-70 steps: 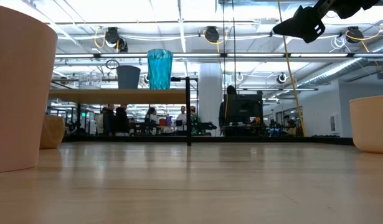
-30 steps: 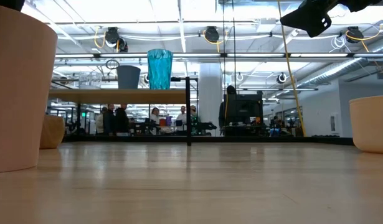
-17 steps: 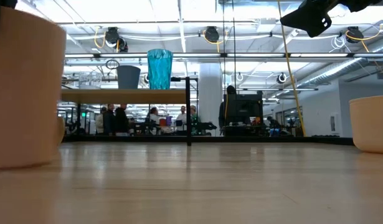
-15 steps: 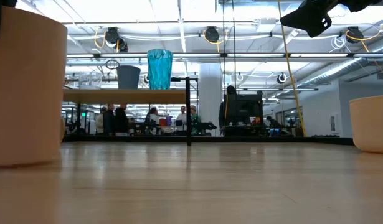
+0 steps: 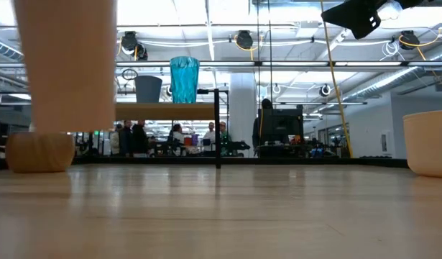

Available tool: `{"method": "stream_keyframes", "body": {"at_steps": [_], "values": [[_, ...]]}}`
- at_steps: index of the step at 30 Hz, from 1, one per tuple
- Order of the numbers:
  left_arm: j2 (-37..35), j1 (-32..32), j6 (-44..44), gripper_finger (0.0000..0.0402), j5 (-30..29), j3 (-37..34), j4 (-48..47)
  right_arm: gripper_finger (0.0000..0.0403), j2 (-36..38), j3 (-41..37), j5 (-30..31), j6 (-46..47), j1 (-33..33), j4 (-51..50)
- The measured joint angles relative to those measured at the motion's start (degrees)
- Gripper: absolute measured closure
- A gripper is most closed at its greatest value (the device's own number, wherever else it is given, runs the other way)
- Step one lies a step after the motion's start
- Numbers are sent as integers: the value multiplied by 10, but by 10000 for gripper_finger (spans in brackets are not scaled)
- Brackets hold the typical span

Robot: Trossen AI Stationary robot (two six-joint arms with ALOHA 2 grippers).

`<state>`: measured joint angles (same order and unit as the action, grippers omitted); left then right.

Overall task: Stack small to large cups/mugs on shelf
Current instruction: Put the orange cup on the shelf

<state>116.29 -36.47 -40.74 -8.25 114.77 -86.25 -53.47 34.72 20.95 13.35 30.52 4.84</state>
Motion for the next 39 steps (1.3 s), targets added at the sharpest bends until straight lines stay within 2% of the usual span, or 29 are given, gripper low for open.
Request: {"method": "stream_keyframes", "body": {"at_steps": [8,14,17,27,39], "values": [[-7,28,86,399,-10,92,-37,12,0,0,0,-8,0,5],[-39,39,172,400,-47,153,-38,12,0,0,0,-7,0,6],[-71,44,207,400,-69,159,-37,12,0,0,0,-6,0,7],[-165,81,287,400,-76,159,-38,12,0,0,0,-1,0,10],[-167,76,332,401,-99,159,-37,12,0,0,0,4,0,10]]}}
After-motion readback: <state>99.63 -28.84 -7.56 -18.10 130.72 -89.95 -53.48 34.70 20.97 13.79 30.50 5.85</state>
